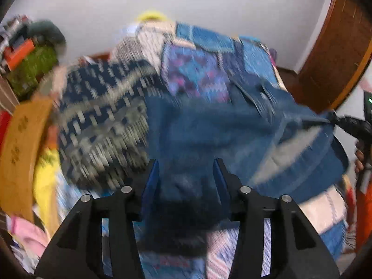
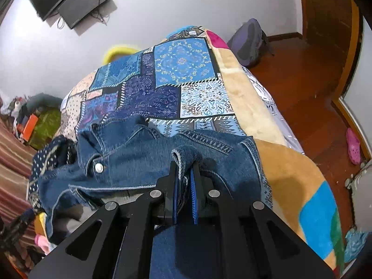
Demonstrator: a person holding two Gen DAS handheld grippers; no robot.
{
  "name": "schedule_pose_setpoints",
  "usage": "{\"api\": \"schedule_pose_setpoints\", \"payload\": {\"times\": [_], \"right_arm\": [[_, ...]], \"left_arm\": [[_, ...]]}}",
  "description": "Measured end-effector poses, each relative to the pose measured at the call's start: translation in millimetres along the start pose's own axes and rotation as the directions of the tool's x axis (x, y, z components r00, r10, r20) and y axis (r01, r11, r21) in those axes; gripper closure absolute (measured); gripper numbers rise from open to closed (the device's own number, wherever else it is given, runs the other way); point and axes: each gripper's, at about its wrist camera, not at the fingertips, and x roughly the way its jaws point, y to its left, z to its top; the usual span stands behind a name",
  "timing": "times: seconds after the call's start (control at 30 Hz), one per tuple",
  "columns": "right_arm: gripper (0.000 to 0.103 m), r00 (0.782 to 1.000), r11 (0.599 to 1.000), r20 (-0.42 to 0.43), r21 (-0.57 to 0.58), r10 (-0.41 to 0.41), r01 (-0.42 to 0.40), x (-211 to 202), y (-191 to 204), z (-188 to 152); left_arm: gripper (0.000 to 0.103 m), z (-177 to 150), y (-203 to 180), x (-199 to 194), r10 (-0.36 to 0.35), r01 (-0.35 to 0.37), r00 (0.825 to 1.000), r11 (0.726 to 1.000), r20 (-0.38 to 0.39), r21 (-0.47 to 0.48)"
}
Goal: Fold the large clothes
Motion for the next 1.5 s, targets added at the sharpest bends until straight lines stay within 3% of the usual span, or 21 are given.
{"api": "schedule_pose_setpoints", "payload": {"times": [0.07, 0.23, 0.3, 0.43, 0.47, 0.5, 0.57, 0.67, 0.77, 0.9, 0.97, 1.07, 1.27, 1.43, 1.5], "right_arm": [[0.095, 1.000, 1.000, -0.003, -0.020, -0.012, 0.012, -4, 2, -3], [0.095, 1.000, 1.000, -0.010, -0.022, -0.004, 0.004, -13, 3, -10], [0.095, 1.000, 1.000, -0.011, -0.031, 0.000, 0.000, -18, 5, -14], [0.095, 1.000, 0.997, -0.013, -0.072, -0.013, 0.012, -25, 11, -24], [0.095, 1.000, 0.996, -0.013, -0.087, -0.016, 0.015, -27, 12, -26], [0.095, 1.000, 0.995, -0.012, -0.102, -0.017, 0.016, -29, 15, -28], [0.095, 1.000, 0.992, -0.002, -0.128, -0.016, 0.016, -35, 20, -31], [0.095, 1.000, 0.989, 0.020, -0.147, 0.006, -0.003, -43, 26, -29], [0.095, 0.998, 0.988, 0.060, -0.152, 0.030, -0.021, -53, 32, -17], [0.096, 0.990, 0.994, 0.135, -0.111, 0.032, -0.017, -60, 31, 3], [0.096, 0.989, 0.998, 0.148, -0.070, 0.020, -0.010, -54, 23, 15], [0.096, 0.994, 1.000, 0.108, -0.020, -0.014, 0.016, -31, 8, 26], [0.096, 0.999, 0.999, -0.010, 0.027, -0.044, 0.044, 29, -17, 26], [0.095, 0.999, 0.999, 0.010, 0.007, -0.041, 0.041, 28, -18, 26], [0.088, 0.999, 0.999, 0.015, -0.006, -0.045, 0.045, 23, -15, 28]], "left_arm": [[0.056, -14, -2, 1, -0.051, 0.051, 0.998, 0.999, -0.043, -0.015], [0.051, -44, -12, 15, -0.064, 0.063, 0.992, 0.998, -0.113, -0.013], [0.051, -51, -15, 24, -0.043, 0.041, 0.990, 0.999, -0.136, -0.012], [0.052, -57, -15, 43, 0.092, -0.091, 0.989, 0.996, -0.114, 0.008], [0.057, -56, -16, 46, 0.127, -0.126, 0.988, 0.992, -0.090, 0.022], [0.081, -55, -18, 47, 0.132, -0.129, 0.988, 0.991, -0.074, 0.036], [0.091, -48, -25, 47, 0.159, -0.156, 0.987, 0.985, -0.037, 0.072], [0.096, -26, -29, 31, 0.122, -0.123, 0.992, 0.991, 0.026, 0.049], [0.096, 8, -22, 2, 0.013, -0.009, 0.996, 0.999, 0.092, -0.040], [0.097, 57, -15, -19, -0.106, 0.123, 0.984, 0.985, 0.141, -0.117], [0.097, 76, -9, -15, -0.127, 0.150, 0.981, 0.977, 0.148, -0.151], [0.096, 96, 1, 12, -0.091, 0.113, 0.989, 0.973, 0.118, -0.199], [0.095, 94, 30, 82, -0.095, 0.085, 0.995, 0.950, -0.019, -0.299], [0.095, 87, 32, 102, -0.087, 0.068, 0.995, 0.959, -0.058, -0.273], [0.094, 90, 28, 100, -0.075, 0.056, 0.995, 0.969, -0.072, -0.241]]}}
